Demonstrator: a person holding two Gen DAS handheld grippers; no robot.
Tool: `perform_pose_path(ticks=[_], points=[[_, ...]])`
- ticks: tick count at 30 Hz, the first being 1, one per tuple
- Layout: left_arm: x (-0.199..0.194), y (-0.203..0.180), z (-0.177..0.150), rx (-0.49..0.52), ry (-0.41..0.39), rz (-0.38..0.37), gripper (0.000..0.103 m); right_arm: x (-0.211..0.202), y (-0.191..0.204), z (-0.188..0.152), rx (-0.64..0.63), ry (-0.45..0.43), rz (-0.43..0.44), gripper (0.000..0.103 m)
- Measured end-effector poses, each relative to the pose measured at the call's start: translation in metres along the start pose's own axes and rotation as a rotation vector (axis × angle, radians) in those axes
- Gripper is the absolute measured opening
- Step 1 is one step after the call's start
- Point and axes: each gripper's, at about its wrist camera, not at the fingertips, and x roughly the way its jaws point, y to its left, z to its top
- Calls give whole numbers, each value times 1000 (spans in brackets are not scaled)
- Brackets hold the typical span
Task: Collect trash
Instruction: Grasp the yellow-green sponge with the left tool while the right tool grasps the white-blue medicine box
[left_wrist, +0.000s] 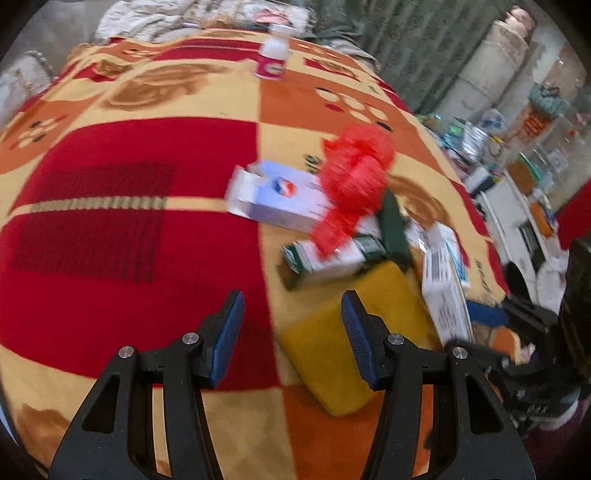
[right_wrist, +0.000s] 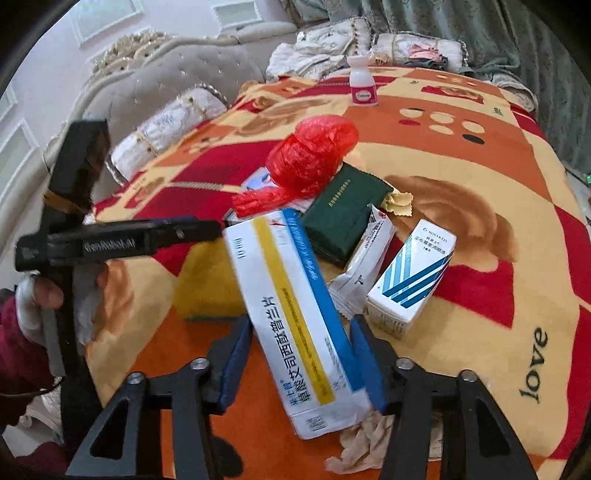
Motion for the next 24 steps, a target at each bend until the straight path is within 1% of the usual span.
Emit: perform_pose_path(ticks=[1, 3, 7, 11, 13, 16, 19, 22, 24], points=[[0, -4, -4, 6, 21, -33, 53, -4, 1, 0, -1, -9, -1, 48], [-1, -13, -10, 18, 46, -72, 53, -14, 2, 0, 1, -32, -3, 48], [-6, -35, -28, 102, 60, -82, 53, -34, -4, -1, 33, -67, -30, 48], [-12, -46, -39, 130, 90, -144, 53, -46, -13, -5, 58, -79, -45, 48], [-15, -54, -45, 158, 108, -162, 53, -49, -15, -7, 66, -84, -49, 47], [-22, -61, -47, 194, 85, -135, 54, -55, -18, -9, 80, -97, -55, 47], [-26, -66, -42, 209, 39, -76, 61, -55, -20, -12, 84, -87, -63, 47], [-24, -69, -35, 213, 26, -58, 61, -51, -18, -15, 70, -66, -87, 47], [-25, -72, -31, 233, 8, -21, 61, -49, -16, -16, 61, -56, -100, 47]])
